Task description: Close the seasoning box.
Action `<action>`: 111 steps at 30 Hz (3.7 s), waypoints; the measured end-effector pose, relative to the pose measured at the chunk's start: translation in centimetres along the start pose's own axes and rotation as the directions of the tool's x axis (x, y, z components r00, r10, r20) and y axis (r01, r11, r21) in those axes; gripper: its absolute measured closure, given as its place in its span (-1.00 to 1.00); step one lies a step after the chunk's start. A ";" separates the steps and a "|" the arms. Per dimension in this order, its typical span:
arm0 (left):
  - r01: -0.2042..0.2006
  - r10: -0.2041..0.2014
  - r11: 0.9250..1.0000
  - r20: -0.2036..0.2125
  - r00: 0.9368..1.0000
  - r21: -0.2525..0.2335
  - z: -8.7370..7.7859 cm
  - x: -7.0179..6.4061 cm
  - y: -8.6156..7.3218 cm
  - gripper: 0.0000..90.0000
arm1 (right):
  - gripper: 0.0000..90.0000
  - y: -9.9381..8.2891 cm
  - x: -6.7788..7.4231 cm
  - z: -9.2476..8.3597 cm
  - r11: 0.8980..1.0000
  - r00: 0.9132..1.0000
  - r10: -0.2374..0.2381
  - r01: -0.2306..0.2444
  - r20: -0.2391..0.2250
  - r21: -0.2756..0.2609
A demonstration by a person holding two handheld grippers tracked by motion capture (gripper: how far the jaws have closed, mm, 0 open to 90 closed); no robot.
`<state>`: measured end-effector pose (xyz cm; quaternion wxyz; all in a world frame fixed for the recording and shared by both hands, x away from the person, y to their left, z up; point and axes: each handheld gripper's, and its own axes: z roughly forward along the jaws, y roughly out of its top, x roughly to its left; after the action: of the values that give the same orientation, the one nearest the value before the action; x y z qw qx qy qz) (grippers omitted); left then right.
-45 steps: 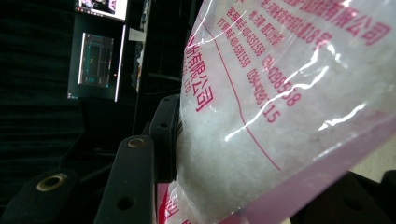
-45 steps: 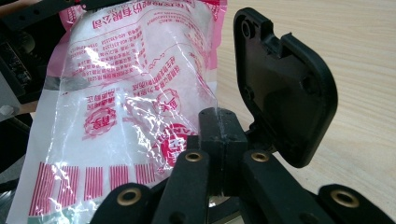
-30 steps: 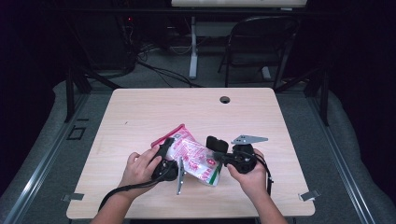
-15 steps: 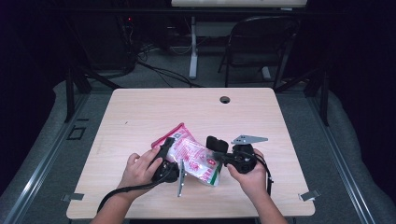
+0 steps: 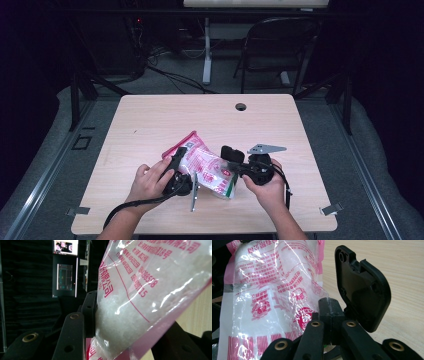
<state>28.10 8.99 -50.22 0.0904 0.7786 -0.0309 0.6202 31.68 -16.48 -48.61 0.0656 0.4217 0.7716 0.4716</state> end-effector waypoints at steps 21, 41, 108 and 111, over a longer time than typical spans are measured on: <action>-0.038 0.038 0.999 0.008 0.999 0.004 -0.2 0.3 0.2 0.38 | 1.00 -0.1 -0.1 0.3 1.000 1.000 0.003 -0.003 0.004 0.003; -0.102 0.102 0.995 -0.006 0.995 -0.004 -0.4 0.5 0.4 0.42 | 1.00 -0.3 0.0 0.3 1.000 1.000 0.008 -0.008 0.010 0.005; -0.250 0.249 0.968 -0.047 0.967 -0.009 -0.7 2.1 1.8 0.50 | 1.00 -0.2 -0.1 0.1 1.000 1.000 0.021 -0.021 0.004 -0.013; -0.252 0.251 0.968 -0.057 0.966 -0.014 -0.7 2.2 1.9 0.50 | 1.00 -0.2 -0.1 0.1 1.000 1.000 0.024 -0.024 -0.002 -0.019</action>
<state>27.60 7.40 -47.78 0.0200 0.7501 -0.1332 0.6475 31.67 -16.53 -48.87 0.0633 0.4301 0.7619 0.4801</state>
